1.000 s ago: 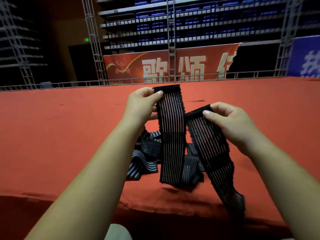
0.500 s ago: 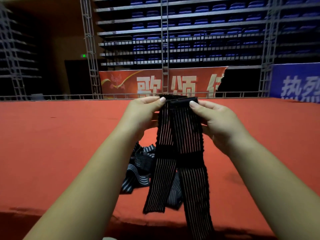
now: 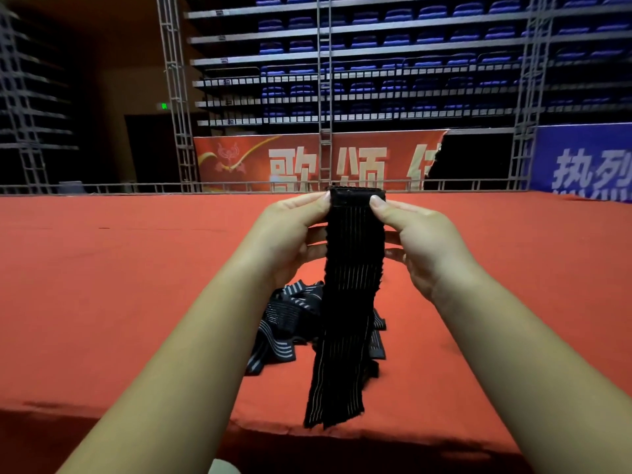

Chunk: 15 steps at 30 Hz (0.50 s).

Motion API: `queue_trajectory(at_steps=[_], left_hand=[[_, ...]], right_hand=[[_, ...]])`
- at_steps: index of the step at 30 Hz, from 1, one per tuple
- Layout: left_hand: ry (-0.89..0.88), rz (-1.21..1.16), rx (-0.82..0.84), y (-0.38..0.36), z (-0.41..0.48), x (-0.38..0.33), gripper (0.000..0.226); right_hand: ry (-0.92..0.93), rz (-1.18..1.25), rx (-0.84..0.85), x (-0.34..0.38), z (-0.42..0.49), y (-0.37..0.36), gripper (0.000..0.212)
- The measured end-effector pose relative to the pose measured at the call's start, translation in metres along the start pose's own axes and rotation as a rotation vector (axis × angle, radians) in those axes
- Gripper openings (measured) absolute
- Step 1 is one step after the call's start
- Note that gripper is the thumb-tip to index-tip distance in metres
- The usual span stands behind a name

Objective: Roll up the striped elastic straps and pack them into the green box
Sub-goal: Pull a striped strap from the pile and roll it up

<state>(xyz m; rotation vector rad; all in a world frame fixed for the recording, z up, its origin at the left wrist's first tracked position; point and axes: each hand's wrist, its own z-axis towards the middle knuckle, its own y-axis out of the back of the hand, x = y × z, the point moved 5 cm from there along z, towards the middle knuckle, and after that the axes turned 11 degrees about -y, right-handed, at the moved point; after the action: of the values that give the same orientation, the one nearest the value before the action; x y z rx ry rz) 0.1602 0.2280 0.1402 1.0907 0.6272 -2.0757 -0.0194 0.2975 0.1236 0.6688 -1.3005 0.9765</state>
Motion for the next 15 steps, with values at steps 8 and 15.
queue_trajectory(at_steps=[8, 15], left_hand=[[-0.005, 0.002, 0.062, 0.0, -0.006, 0.003, 0.027], [-0.035, 0.02, 0.054, -0.002, -0.014, 0.003, 0.036]], right_hand=[[0.02, 0.008, -0.037, -0.004, -0.002, -0.001, 0.037], [0.062, 0.035, -0.069, -0.004, -0.014, -0.006, 0.028]])
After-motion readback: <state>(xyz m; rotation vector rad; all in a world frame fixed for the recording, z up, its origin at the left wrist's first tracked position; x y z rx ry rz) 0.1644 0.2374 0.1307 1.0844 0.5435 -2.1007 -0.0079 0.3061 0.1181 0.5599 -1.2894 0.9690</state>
